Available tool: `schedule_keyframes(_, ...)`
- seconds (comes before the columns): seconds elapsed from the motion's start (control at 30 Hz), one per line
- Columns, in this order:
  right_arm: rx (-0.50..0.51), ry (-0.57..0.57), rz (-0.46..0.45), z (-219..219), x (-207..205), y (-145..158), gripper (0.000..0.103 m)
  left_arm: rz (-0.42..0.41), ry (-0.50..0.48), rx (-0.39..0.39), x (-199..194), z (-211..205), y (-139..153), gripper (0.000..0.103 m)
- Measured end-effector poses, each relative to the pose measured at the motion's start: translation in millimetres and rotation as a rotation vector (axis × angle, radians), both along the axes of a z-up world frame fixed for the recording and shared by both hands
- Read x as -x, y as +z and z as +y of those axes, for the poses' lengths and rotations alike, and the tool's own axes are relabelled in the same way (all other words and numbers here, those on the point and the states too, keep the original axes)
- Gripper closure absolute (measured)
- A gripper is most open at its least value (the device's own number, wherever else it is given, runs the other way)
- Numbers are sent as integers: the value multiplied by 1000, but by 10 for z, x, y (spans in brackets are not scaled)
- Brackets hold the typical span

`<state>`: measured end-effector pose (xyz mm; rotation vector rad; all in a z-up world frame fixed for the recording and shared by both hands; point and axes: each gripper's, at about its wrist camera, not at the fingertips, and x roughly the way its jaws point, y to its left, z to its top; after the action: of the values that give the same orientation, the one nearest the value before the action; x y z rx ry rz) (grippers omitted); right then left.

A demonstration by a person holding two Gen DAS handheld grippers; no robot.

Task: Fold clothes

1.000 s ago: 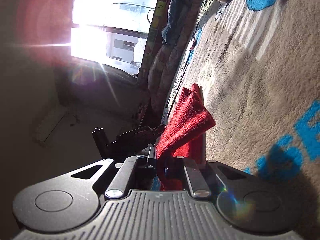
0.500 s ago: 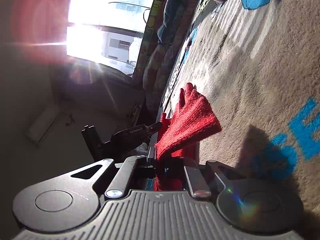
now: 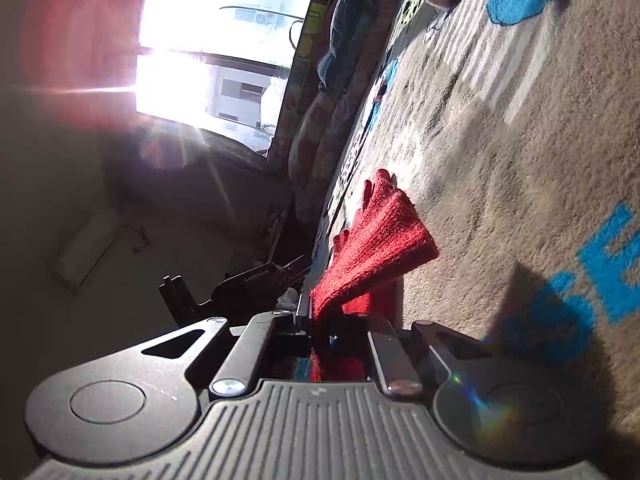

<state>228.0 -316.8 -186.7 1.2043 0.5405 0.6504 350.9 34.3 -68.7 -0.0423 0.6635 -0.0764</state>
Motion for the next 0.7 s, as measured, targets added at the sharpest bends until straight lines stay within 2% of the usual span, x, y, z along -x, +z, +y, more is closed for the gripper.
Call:
schedule_keyframes(0.1, 9, -1, 4, -1, 23, -9, 92, 7, 54, -23, -46, 124, -19, 97)
schedule_keyframes(0.23, 17, -7, 11, -6, 23, -33, 92, 39, 13, -53, -204, -12, -176, 98)
schedule_keyframes(0.27, 19, -7, 14, -5, 21, -43, 92, 68, -16, -77, -275, -92, -261, 98)
schedule_keyframes(0.33, 22, -8, 22, 5, 9, -65, 92, 107, -115, -183, -356, -271, -434, 98)
schedule_keyframes(0.4, 19, -9, 26, 9, -5, -81, 92, 88, -138, -233, -329, -309, -356, 98)
schedule_keyframes(0.43, 18, -8, 26, 11, -14, -86, 92, 60, -126, -195, -305, -249, -275, 98)
schedule_keyframes(0.53, 23, -4, 36, 22, -25, -124, 92, 15, -88, -155, -311, -158, -186, 98)
schedule_keyframes(0.6, 25, -2, 38, 28, -25, -135, 92, 33, -108, -165, -404, -216, -267, 98)
schedule_keyframes(0.7, 23, -4, 38, 22, -13, -143, 92, 89, -130, -233, -524, -329, -475, 98)
